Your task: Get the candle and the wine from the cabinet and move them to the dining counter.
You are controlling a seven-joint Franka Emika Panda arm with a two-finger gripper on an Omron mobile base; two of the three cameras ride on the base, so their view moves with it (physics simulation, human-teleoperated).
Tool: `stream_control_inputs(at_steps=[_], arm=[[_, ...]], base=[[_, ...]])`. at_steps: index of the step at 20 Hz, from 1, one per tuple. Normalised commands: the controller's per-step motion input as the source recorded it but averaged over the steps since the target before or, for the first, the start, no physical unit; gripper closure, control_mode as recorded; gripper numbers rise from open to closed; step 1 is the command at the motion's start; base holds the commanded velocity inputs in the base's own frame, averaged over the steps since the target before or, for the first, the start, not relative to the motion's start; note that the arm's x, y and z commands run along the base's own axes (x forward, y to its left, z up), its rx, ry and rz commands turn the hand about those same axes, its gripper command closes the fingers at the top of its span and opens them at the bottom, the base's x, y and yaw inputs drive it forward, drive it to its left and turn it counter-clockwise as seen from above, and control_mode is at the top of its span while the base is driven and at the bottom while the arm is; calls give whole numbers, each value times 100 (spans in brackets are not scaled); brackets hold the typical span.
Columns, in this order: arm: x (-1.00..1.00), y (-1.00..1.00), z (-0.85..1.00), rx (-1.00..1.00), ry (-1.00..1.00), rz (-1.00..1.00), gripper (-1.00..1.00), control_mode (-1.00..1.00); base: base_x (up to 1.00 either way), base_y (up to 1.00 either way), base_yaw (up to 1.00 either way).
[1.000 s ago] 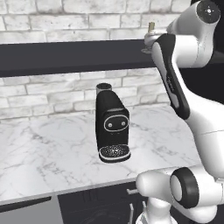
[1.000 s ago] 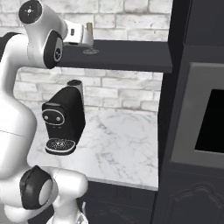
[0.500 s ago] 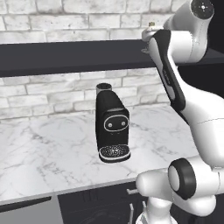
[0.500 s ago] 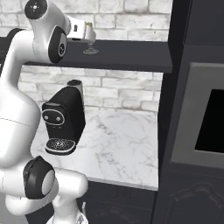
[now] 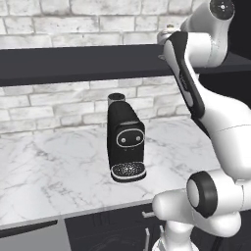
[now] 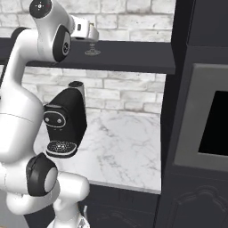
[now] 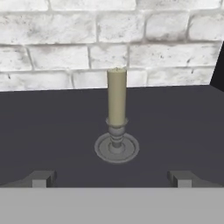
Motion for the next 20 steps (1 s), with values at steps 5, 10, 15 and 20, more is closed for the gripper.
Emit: stream_control_inputs(at_steps=[5,10,15,20], arm=[[20,-2,0,0,0,0,-100,-100],[24,-8,0,0,0,0,-100,-100],[23,-7,0,0,0,0,-100,-100],[25,0,0,0,0,0,-100,-100]], base=[[0,0,0],[0,0,0],[0,0,0],[0,0,0]])
